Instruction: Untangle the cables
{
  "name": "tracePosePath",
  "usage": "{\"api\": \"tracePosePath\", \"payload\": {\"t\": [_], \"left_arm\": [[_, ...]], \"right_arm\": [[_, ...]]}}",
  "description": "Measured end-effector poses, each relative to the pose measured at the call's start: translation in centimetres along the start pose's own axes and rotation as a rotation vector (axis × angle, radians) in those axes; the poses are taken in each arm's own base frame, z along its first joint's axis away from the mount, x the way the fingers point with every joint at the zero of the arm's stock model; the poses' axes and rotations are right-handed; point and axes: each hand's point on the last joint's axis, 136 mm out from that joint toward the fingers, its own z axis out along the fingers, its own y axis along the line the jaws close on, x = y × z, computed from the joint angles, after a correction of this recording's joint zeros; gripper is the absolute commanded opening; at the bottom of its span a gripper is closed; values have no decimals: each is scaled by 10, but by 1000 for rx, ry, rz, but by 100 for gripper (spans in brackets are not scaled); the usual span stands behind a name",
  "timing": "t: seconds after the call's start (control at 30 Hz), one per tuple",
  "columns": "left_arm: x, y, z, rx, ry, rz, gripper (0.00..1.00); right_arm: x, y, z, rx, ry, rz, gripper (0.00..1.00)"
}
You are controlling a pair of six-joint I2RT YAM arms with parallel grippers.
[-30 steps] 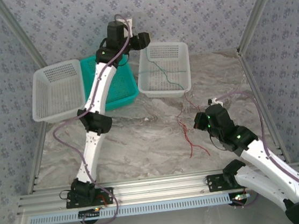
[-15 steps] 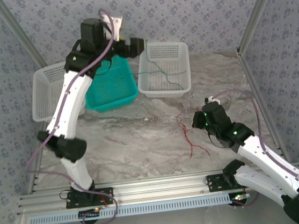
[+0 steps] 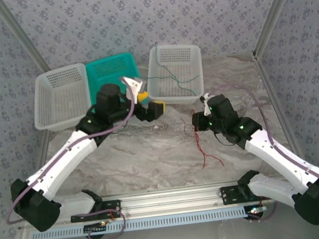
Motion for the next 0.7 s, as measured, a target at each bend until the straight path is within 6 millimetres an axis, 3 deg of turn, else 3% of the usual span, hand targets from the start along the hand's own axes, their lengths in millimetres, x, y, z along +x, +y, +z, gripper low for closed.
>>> {"api": "tracePosePath", "payload": {"t": [0.07,0.2,0.43,0.53,0.6,0.7], "left_arm": [[22,-15,12,54,38,40,99],[45,-33,32,126,73,148,99],[77,-13,60,98,89,290,95],[80,-7,70,82,78,316,94],[79,-6,75,84,66,327,87],[75,-7,84,99,58,334,63]], "right_arm": [[-5,12,-2,-57,-3,-29,0],[-13,30,-8,-134,-16,-77,0],[-25,60,-24,-260,-27,-155,0],[-23,70,-28,-311,-12,-175,0],[-20,74,-29,-332,-2,-181,0],[-17,79,-30,-354,9,-190,0]]}}
